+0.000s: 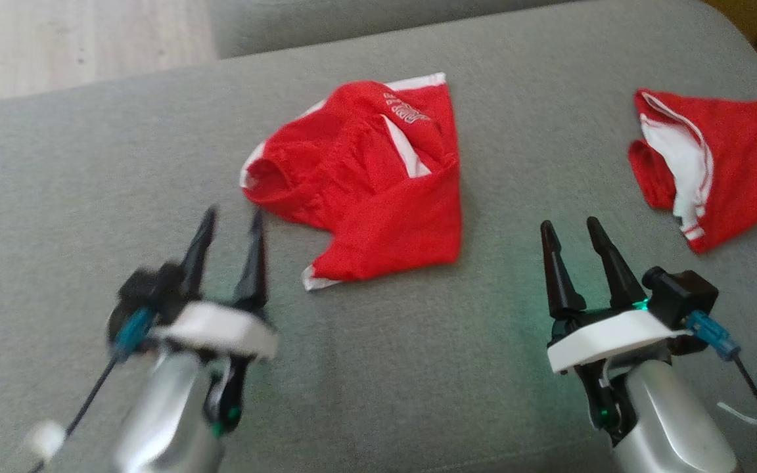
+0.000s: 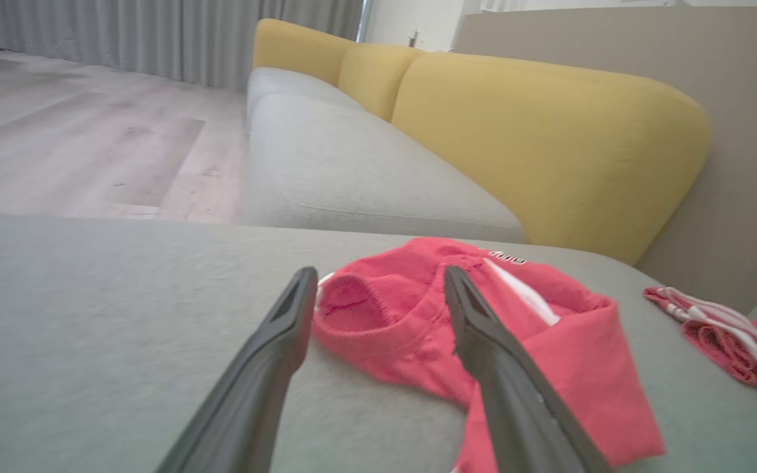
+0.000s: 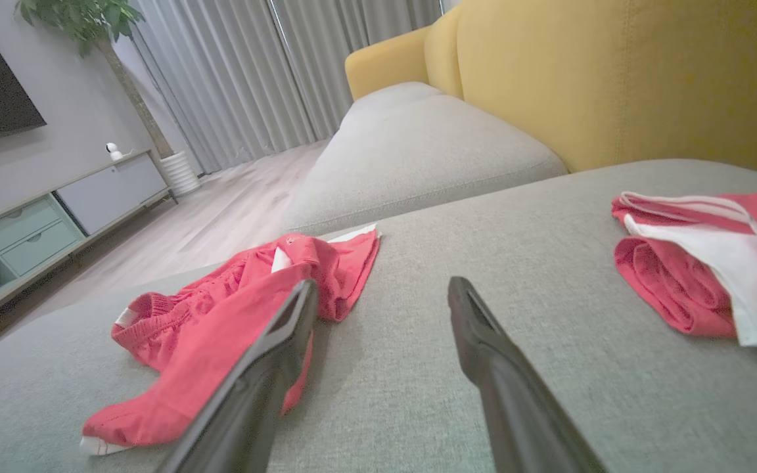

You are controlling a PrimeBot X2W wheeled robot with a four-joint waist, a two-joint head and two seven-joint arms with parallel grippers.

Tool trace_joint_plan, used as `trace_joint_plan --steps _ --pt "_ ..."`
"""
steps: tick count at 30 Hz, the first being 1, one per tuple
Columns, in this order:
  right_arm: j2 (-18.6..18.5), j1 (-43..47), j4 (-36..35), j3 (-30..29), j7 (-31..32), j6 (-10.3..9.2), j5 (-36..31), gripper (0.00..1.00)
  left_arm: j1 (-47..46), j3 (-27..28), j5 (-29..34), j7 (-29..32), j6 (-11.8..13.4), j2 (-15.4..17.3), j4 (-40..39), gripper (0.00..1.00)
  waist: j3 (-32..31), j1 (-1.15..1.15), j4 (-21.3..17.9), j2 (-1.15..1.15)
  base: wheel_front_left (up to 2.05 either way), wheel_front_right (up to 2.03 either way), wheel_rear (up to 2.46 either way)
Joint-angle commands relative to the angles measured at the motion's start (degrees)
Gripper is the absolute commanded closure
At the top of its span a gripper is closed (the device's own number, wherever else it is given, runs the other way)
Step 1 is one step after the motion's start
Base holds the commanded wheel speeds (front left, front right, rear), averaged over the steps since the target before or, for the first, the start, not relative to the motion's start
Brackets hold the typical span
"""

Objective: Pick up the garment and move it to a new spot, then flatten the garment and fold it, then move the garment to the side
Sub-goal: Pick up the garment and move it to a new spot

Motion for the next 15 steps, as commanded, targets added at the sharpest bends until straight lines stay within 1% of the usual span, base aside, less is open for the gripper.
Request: trace_joint_plan --steps 1,4,6,10,13,15 --pt "0.1 -0.6 -1.8 0.8 -0.6 0.39 -0.4 0.0 -0.4 3.1 0.9 -0.3 0.6 1.1 -2.6 0.0 -1.7 0.0 1.9 0.0 0.0 0.0 0.0" --pt "0.1 0.1 -1.6 0.2 -0.6 0.39 -0.6 0.0 6.6 9.3 4.7 -0.3 2.0 1.4 -6.1 0.0 -3.4 0.0 3.8 0.0 0.0 0.0 0.0" --pt "0.1 0.8 -1.4 -0.1 -0.6 0.39 -0.7 0.0 10.9 12.1 7.5 -0.3 2.1 1.3 -7.9 0.0 -4.6 0.0 4.7 0.0 0.0 0.0 0.0" --pt "0.1 2.1 -0.9 -0.1 -0.6 0.39 -0.8 0.0 19.1 19.1 10.8 -0.3 2.8 -0.1 -12.5 0.0 -6.4 0.0 5.6 0.0 0.0 0.0 0.0" --pt "0.1 2.9 -0.5 0.2 -0.6 0.39 -1.0 0.0 23.6 22.7 12.0 -0.3 2.9 -1.6 -14.3 0.0 -6.9 0.0 5.8 0.0 0.0 0.0 0.0" --pt "0.1 3.1 -0.3 0.2 -0.6 0.39 -1.1 0.0 25.4 23.9 12.5 -0.3 2.5 -2.1 -14.7 0.0 -6.9 0.0 5.9 0.0 0.0 0.0 0.0"
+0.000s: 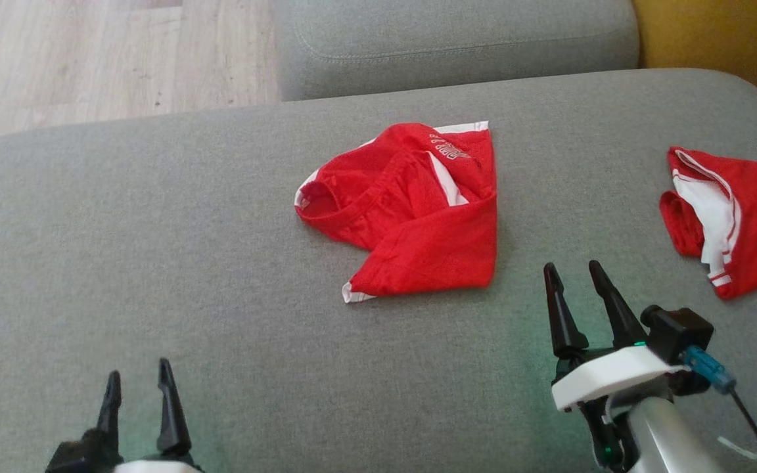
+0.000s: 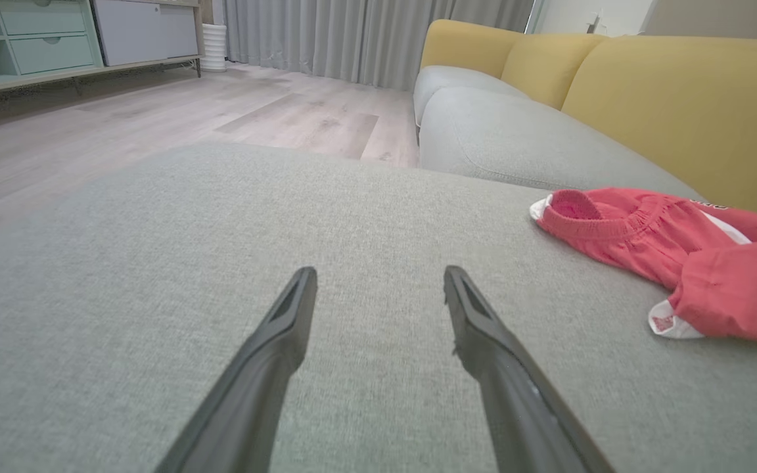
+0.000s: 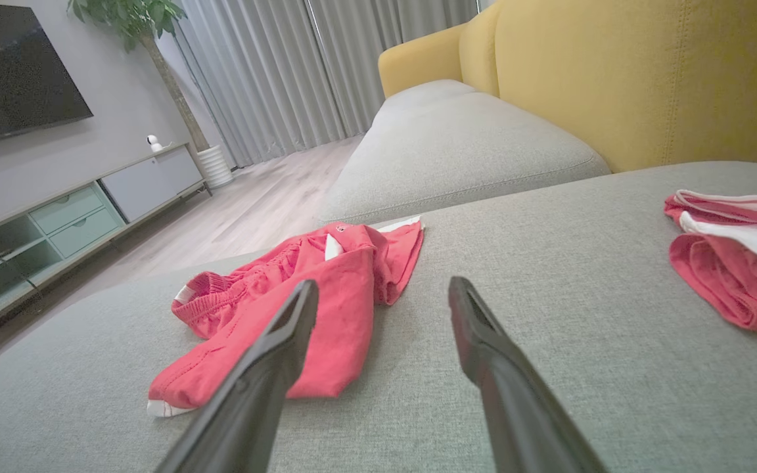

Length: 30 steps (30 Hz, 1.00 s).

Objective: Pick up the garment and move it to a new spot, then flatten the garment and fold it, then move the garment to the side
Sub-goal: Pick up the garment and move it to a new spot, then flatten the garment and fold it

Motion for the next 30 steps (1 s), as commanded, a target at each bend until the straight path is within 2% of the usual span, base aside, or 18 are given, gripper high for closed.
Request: trace_joint_plan --steps 1,6,9,13,19,24,30 --pt "0.0 -1.7 -1.6 1.2 -0.6 0.39 -0.6 0.0 -2.2 2.3 0.6 -0.3 -0.2 0.0 -2.2 0.0 0.1 0.01 0.0 0.0 0.0 0.0 0.0" --pt "0.0 -2.2 -1.8 2.9 -0.6 0.39 -2.0 0.0 -3.0 2.1 0.1 -0.3 -1.1 -0.3 -2.0 0.0 1.1 0.01 0.6 0.0 0.0 0.0 0.0" --pt "0.0 -4.0 -2.0 7.6 -0.6 0.39 -3.2 0.0 -4.4 0.8 -0.6 -0.3 -1.2 -0.3 -1.6 0.0 2.2 0.01 1.8 0.0 0.0 0.0 0.0" --pt "0.0 -7.9 -0.1 15.2 -0.6 0.39 -3.7 0.0 -5.7 -2.4 -1.6 -0.3 -1.6 -0.3 -1.0 0.0 3.2 0.01 5.6 0.0 0.0 0.0 0.0" --pt "0.0 -13.9 10.1 21.6 0.3 0.39 -2.6 0.0 -5.4 -7.7 -3.6 -0.3 -2.2 -0.3 0.1 0.0 3.4 0.01 12.4 0.0 0.0 0.0 0.0" --pt "0.0 -18.0 17.6 22.5 2.6 0.39 -5.2 0.0 -4.9 -9.6 -5.2 -0.3 -1.9 -0.3 -0.1 0.0 3.9 0.01 15.7 0.0 0.0 0.0 0.0" --pt "0.0 -21.3 23.8 20.8 4.3 0.39 -11.3 0.0 -5.4 -9.8 -5.9 -0.3 -1.8 -0.3 -0.5 0.0 5.5 0.01 16.3 0.0 0.0 0.0 0.0"
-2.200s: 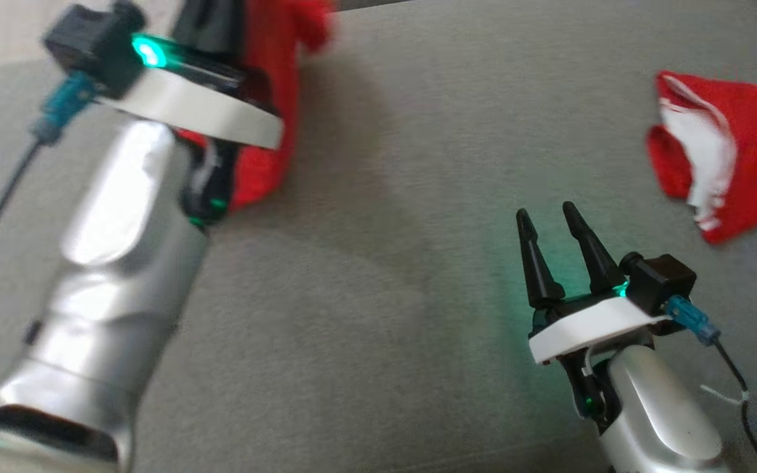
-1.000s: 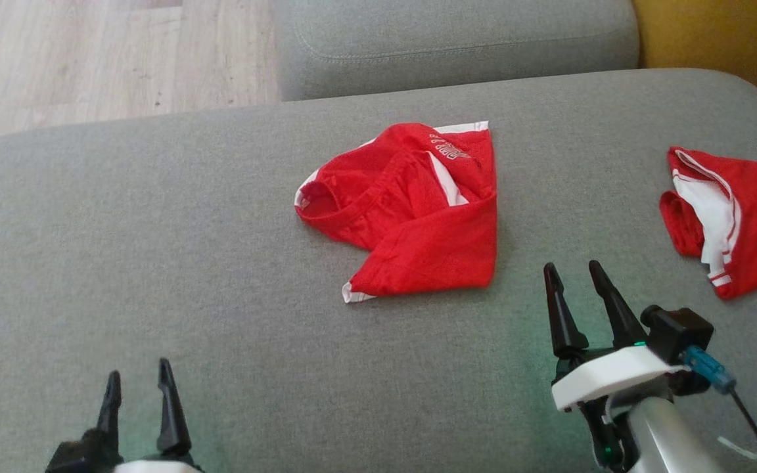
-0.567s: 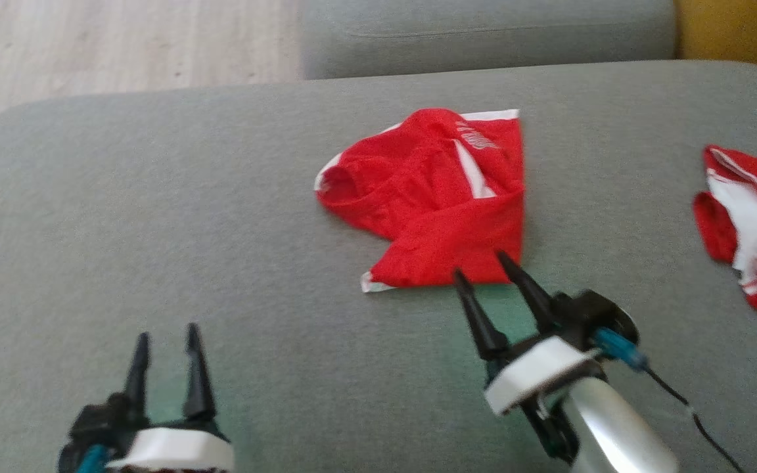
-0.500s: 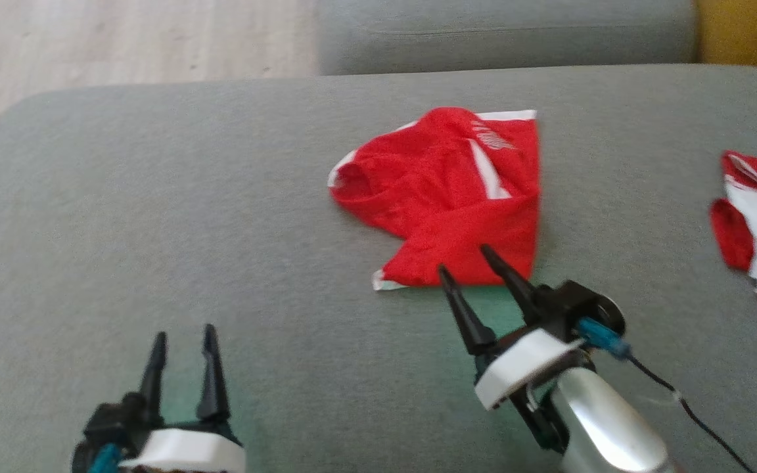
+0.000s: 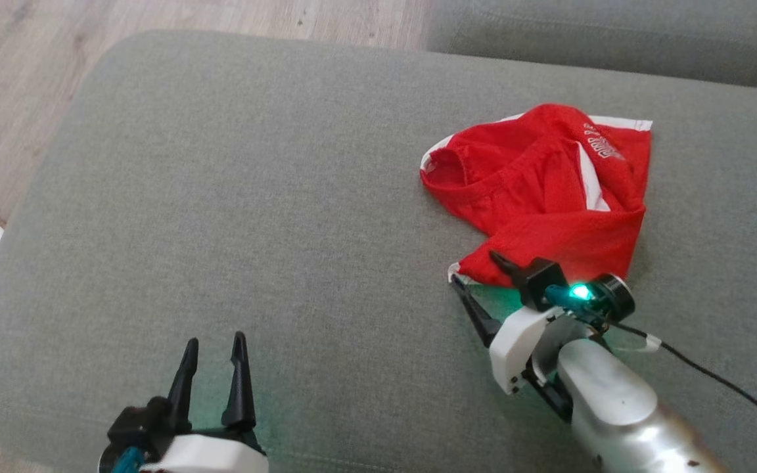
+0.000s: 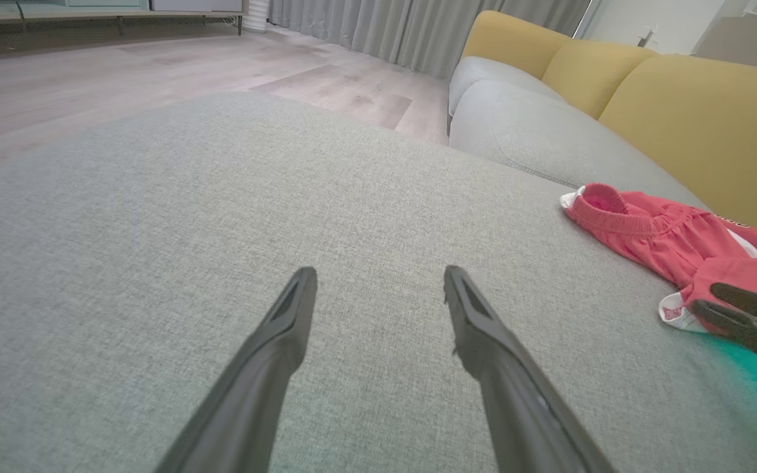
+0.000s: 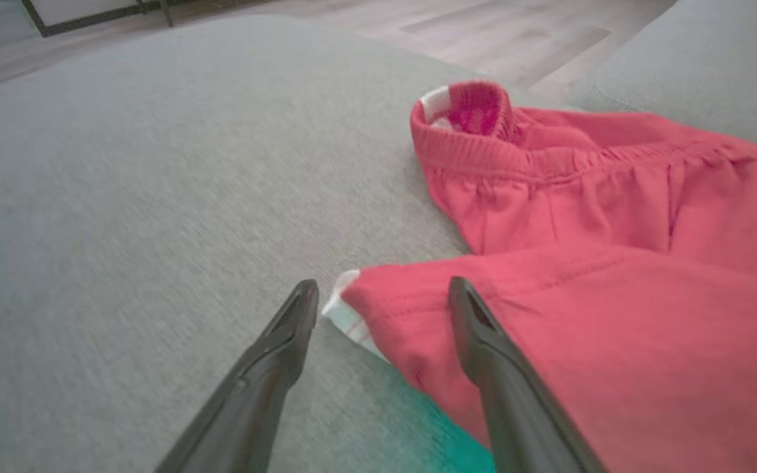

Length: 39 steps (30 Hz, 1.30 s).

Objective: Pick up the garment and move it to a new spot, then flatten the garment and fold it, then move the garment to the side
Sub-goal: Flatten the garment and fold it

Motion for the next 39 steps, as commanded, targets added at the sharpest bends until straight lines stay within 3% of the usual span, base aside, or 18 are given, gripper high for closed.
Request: trace_joint_plan --steps 1,7,8,10,15,19,23,28,34,35,36,39 --pt "0.3 -1.8 -0.8 0.1 0.1 0.37 -0.8 0.0 -2.0 1.5 -0.6 -0.3 0.3 0.1 -1.7 0.0 0.6 -0.01 0.0 0.0 0.0 0.0 0.0" --pt "0.3 -3.2 0.9 0.3 2.1 0.37 -4.2 0.0 -3.8 0.3 -2.2 -0.3 0.3 0.1 -1.5 0.0 2.5 -0.01 -0.5 0.0 0.0 0.0 0.0" --pt "0.3 -3.2 1.0 0.8 2.5 0.37 -4.2 0.08 -4.1 0.1 -2.4 -0.3 0.3 0.1 -1.5 0.0 2.7 -0.01 -0.5 0.0 0.0 0.0 0.0" --pt "0.3 -3.3 0.8 1.5 2.5 0.37 -3.3 1.0 -4.5 -0.3 -2.9 -0.3 0.3 0.1 -1.5 0.0 3.1 -0.01 -0.7 0.0 0.0 0.0 0.0" --pt "0.3 -4.8 -1.7 2.3 -1.7 0.37 -0.9 1.0 -5.2 -0.6 -3.2 -0.3 0.3 0.1 -1.2 0.0 3.3 -0.01 -1.3 0.0 0.0 0.0 0.0" --pt "0.3 -9.7 -9.1 6.4 -4.3 0.37 2.6 1.0 -4.5 -0.1 -2.8 -0.3 0.2 0.1 -0.9 0.0 1.6 -0.01 -2.1 0.0 0.0 0.0 0.0" --pt "0.3 -16.5 -17.2 6.9 -5.0 0.37 6.2 1.0 -3.4 -0.9 -3.2 -0.3 0.2 0.1 -0.6 0.0 -1.1 -0.01 -1.6 0.0 0.0 0.0 0.0" --pt "0.3 -17.2 -25.9 -1.0 -5.1 0.37 11.2 1.0 -1.4 -0.9 -3.3 -0.3 0.4 0.1 -0.5 0.0 -3.7 -0.01 -1.9 0.0 0.0 0.0 0.0" --pt "0.3 -6.3 -22.6 -12.3 -5.1 0.37 5.9 0.97 0.6 0.9 -2.4 -0.3 0.3 0.1 -1.0 0.0 -3.4 -0.01 -6.1 0.0 0.0 0.0 0.0" --pt "0.3 -4.1 -21.5 -15.3 -5.1 0.37 4.5 0.65 0.5 1.1 -2.2 -0.3 0.2 0.1 -1.1 0.0 -3.1 -0.01 -6.8 0.0 0.0 0.0 0.0" --pt "0.2 -1.9 -20.5 -18.5 -5.1 0.37 3.3 0.0 0.3 1.1 -2.1 -0.3 0.2 0.1 -1.2 0.0 -2.8 -0.01 -7.4 0.0 0.0 0.0 0.0" --pt "-0.4 4.1 -18.4 -27.4 -5.1 0.37 -0.6 0.0 -0.7 1.2 -1.8 -0.3 0.0 0.1 -1.6 0.0 -1.6 -0.01 -9.3 0.0 0.0 0.0 0.0"
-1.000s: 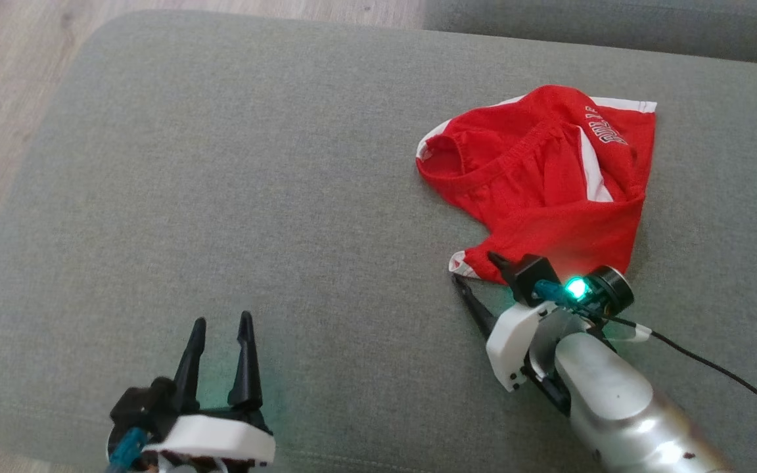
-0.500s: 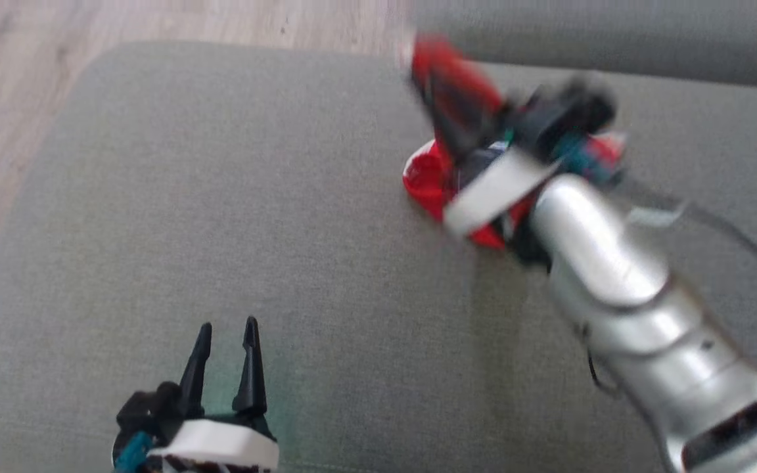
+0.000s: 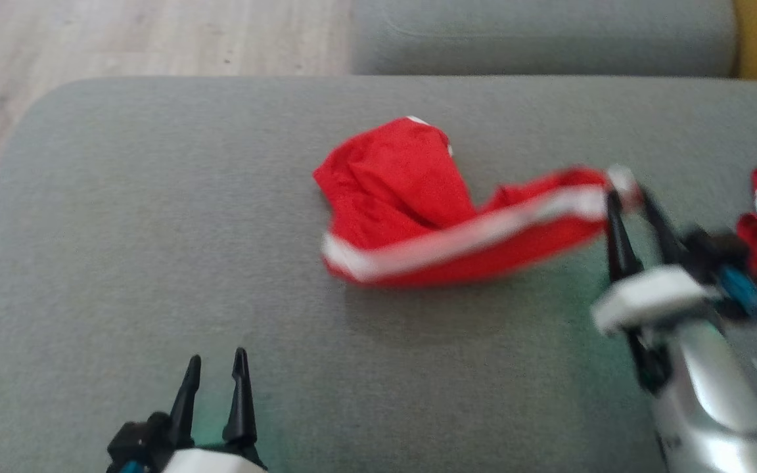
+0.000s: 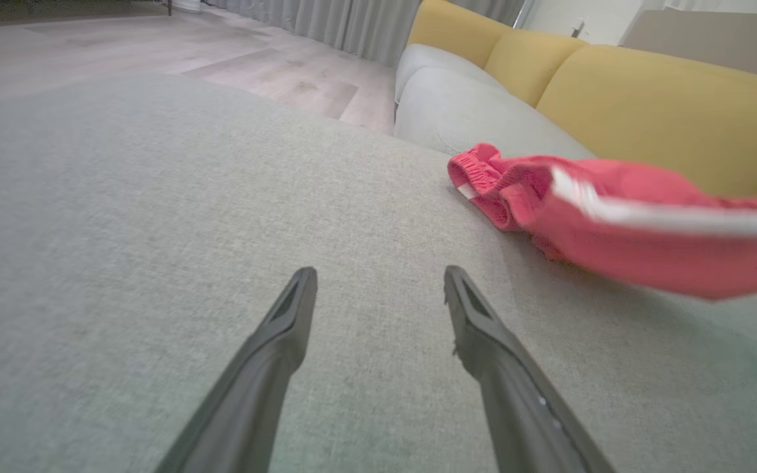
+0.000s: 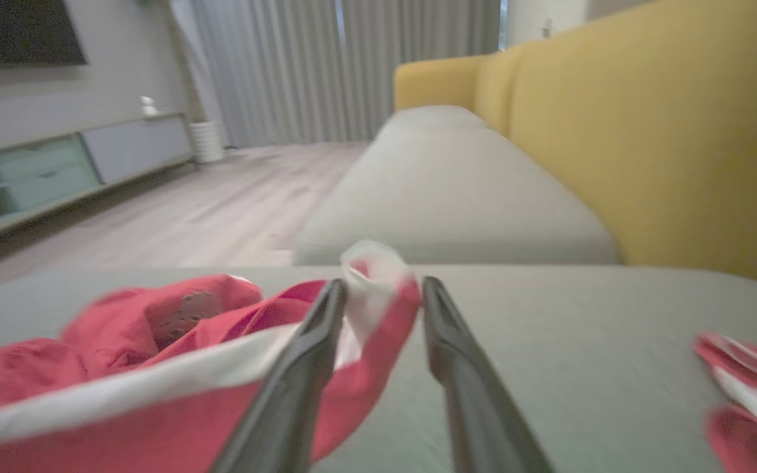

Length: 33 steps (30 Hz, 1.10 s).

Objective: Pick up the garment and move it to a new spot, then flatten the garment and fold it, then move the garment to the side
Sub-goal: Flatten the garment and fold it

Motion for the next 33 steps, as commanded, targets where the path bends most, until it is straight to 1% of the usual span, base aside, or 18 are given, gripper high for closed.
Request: trace_joint_plan --steps 1,2,5,8,14,20,24,27,32,33 --pt "0.5 0.9 -1.5 -3.6 -0.3 0.37 -2.4 0.0 -3.3 1.6 0.7 -0.3 0.0 0.0 -1.9 0.0 1.7 0.0 -2.4 0.0 0.0 0.0 0.0" --pt "0.5 0.9 -1.5 -3.6 -0.3 0.37 -2.4 0.0 -3.3 1.6 0.7 -0.3 0.0 0.0 -1.9 0.0 1.7 0.0 -2.4 0.0 0.0 0.0 0.0" --pt "0.8 4.1 -2.8 -7.8 -0.3 0.37 -4.4 0.0 -5.0 1.6 0.9 -0.3 -0.1 0.0 -2.1 0.0 2.7 0.0 -4.3 0.0 0.0 0.0 0.0" --pt "1.1 5.9 -5.0 -9.0 -0.3 0.37 -4.8 0.0 -7.2 0.9 1.1 -0.3 -0.5 0.0 -1.8 0.0 3.7 0.0 -5.9 0.0 0.0 0.0 0.0" --pt "1.3 7.6 -8.2 -4.7 -0.3 0.37 -0.7 0.0 -12.1 -3.8 -0.1 -0.3 -2.5 0.0 0.4 0.0 5.0 0.0 -7.6 0.0 0.0 0.0 0.0" --pt "1.3 8.8 -10.3 -1.7 -0.3 0.37 0.9 0.0 -14.5 -8.1 -1.1 -0.3 -3.4 0.0 5.1 0.0 5.2 0.0 -9.1 0.0 0.0 0.0 0.0" --pt "1.3 9.2 -10.9 -0.2 -0.3 0.37 0.9 0.0 -15.7 -8.9 -1.0 -0.3 -3.6 0.0 8.9 0.0 5.5 0.0 -10.8 0.0 0.0 0.0 0.0" --pt "1.3 9.1 -11.2 0.8 -0.3 0.37 0.7 0.0 -17.1 -8.3 -0.7 -0.3 -3.7 0.0 11.3 0.0 6.3 0.0 -12.5 0.0 0.0 0.0 0.0" --pt "1.3 9.0 -11.4 1.2 -0.3 0.37 0.5 0.0 -18.2 -7.7 -0.7 -0.3 -3.8 0.0 11.9 0.0 7.0 0.0 -14.1 0.0 0.0 0.0 0.0" --pt "1.3 9.0 -11.3 1.2 -0.3 0.37 0.5 0.0 -18.3 -7.9 -0.5 -0.3 -3.9 0.0 12.3 0.52 7.0 0.0 -14.3 0.0 0.0 0.0 0.0"
